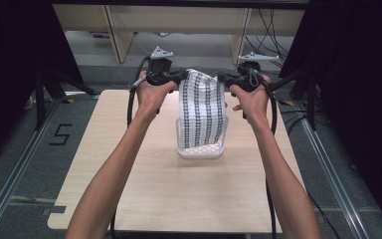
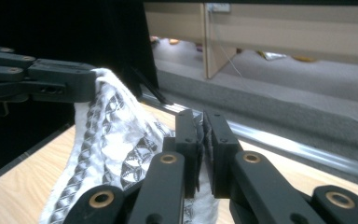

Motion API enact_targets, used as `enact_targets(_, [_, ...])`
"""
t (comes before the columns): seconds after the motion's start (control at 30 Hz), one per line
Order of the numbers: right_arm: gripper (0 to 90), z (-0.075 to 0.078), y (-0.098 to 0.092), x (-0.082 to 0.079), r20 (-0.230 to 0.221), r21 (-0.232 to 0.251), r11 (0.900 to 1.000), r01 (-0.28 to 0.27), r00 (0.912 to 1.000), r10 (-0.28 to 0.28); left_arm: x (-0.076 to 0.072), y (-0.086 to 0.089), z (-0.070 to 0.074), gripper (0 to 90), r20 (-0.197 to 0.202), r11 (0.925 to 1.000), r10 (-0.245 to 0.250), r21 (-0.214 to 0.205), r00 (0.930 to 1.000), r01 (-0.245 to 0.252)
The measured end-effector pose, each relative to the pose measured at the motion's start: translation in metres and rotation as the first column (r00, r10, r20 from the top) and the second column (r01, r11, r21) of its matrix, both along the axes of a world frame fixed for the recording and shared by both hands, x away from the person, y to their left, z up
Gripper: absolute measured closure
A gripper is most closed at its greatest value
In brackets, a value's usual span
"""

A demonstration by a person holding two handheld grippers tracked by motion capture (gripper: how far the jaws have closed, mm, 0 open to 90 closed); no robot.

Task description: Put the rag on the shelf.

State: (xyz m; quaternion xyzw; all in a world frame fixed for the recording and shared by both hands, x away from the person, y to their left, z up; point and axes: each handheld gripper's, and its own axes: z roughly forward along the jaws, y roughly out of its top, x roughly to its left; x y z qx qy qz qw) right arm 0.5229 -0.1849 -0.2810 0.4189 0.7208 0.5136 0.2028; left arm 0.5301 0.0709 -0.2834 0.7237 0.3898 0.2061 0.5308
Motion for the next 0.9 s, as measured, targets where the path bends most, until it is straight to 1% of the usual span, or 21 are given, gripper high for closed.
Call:
enact_targets(0.03, [85.6,0.0,0.0,0.0,0.0,0.0,1.0,0.0,1.0,0.0,0.0,0.0,0.0,85.2,0.0,1.0,0.0,0.0,1.0,0.0])
enact_targets(0.1, [85.5,-0.004,0.0,0.005,-0.009,-0.013,0.9998,0.012,0.9999,-0.012,0.003,-0.002,-0.006,85.2,-0.014,1.0,0.004,0.009,0.9999,-0.004])
enact_targets(0.2, [85.2,-0.009,0.003,0.011,-0.034,-0.02,0.9993,0.032,0.9989,-0.032,0.009,-0.001,-0.013,84.9,-0.038,1.0,0.008,-0.001,0.9992,-0.008])
enact_targets(0.23, [85.1,-0.011,0.004,0.012,-0.051,-0.022,0.9989,0.042,0.9978,-0.044,0.011,0.0,-0.016,84.7,-0.042,0.9999,0.009,-0.01,0.9991,-0.009])
enact_targets(0.27, [84.9,-0.013,0.004,0.015,-0.046,-0.031,0.9985,0.044,0.9979,-0.046,0.013,0.001,-0.018,84.5,-0.051,0.9999,0.012,-0.005,0.9986,-0.013])
enact_targets(0.3, [84.8,-0.015,0.005,0.016,-0.056,-0.022,0.9986,0.048,0.9972,-0.049,0.015,0.001,-0.023,84.4,-0.061,0.9997,0.018,-0.012,0.998,-0.019])
enact_targets(0.33, [84.7,-0.018,0.006,0.019,-0.061,-0.029,0.9982,0.052,0.9967,-0.054,0.016,0.001,-0.026,84.4,-0.075,0.9998,0.019,-0.008,0.997,-0.02])
enact_targets(0.37, [84.6,-0.02,0.007,0.02,-0.072,-0.038,0.9975,0.059,0.9955,-0.062,0.018,0.001,-0.029,84.2,-0.078,0.9997,0.017,-0.015,0.9968,-0.018])
enact_targets(0.4, [84.4,-0.025,0.007,0.024,-0.078,-0.055,0.9966,0.061,0.9948,-0.065,0.019,0.0,-0.035,83.8,-0.097,0.9998,0.014,-0.01,0.9952,-0.015])
enact_targets(0.43, [84.4,-0.025,0.007,0.024,-0.078,-0.055,0.9966,0.061,0.9948,-0.065,0.019,0.0,-0.035,83.5,-0.097,0.9998,0.014,-0.01,0.9952,-0.015])
enact_targets(0.47, [84.1,-0.03,0.008,0.026,-0.087,-0.064,0.9954,0.072,0.9932,-0.077,0.021,0.0,-0.042,83.1,-0.109,0.9999,0.011,-0.002,0.994,-0.011])
enact_targets(0.53, [84.0,-0.032,0.008,0.026,-0.096,-0.067,0.9951,0.073,0.9923,-0.079,0.022,-0.001,-0.046,82.5,-0.117,0.9999,0.016,-0.002,0.993,-0.016])
enact_targets(0.57, [83.4,-0.036,0.007,0.027,-0.102,-0.067,0.9952,0.071,0.9918,-0.078,0.023,0.001,-0.048,81.7,-0.125,1.0,0.007,0.004,0.9921,-0.007])
enact_targets(0.6, [82.4,-0.041,0.007,0.029,-0.111,-0.082,0.9937,0.077,0.9901,-0.086,0.024,-0.001,-0.053,80.5,-0.137,1.0,0.006,-0.006,0.9906,-0.007])
enact_targets(0.63, [82.0,-0.043,0.006,0.029,-0.116,-0.083,0.9933,0.081,0.9892,-0.09,0.024,0.0,-0.056,79.8,-0.142,1.0,0.0,0.007,0.9898,0.001])
enact_targets(0.73, [79.4,-0.048,0.005,0.03,-0.135,-0.087,0.9929,0.082,0.9865,-0.093,0.024,-0.001,-0.059,76.6,-0.153,0.9999,0.011,0.005,0.9881,-0.01])
enact_targets(0.77, [76.2,-0.05,0.004,0.031,-0.164,-0.092,0.9929,0.076,0.9823,-0.09,0.024,0.0,-0.06,71.4,-0.157,0.9999,0.011,0.007,0.9875,-0.01])
enact_targets(0.8, [74.2,-0.053,0.003,0.032,-0.172,-0.111,0.9905,0.08,0.9801,-0.099,0.025,0.0,-0.061,66.6,-0.159,0.9999,0.008,0.012,0.9872,-0.006])
enact_targets(0.83, [73.6,-0.053,0.001,0.032,-0.165,-0.117,0.99,0.079,0.9813,-0.098,0.025,0.0,-0.062,63.3,-0.179,0.9999,-0.003,0.016,0.9838,0.006])
enact_targets(0.87, [73.6,-0.053,0.001,0.032,-0.165,-0.117,0.99,0.079,0.9813,-0.098,0.025,0.0,-0.062,59.4,-0.179,0.9999,-0.003,0.016,0.9838,0.006])
enact_targets(0.9, [72.8,-0.053,0.0,0.031,-0.189,-0.101,0.9908,0.09,0.9761,-0.108,0.025,0.001,-0.061,59.4,-0.19,0.999,-0.005,0.042,0.9819,0.013])
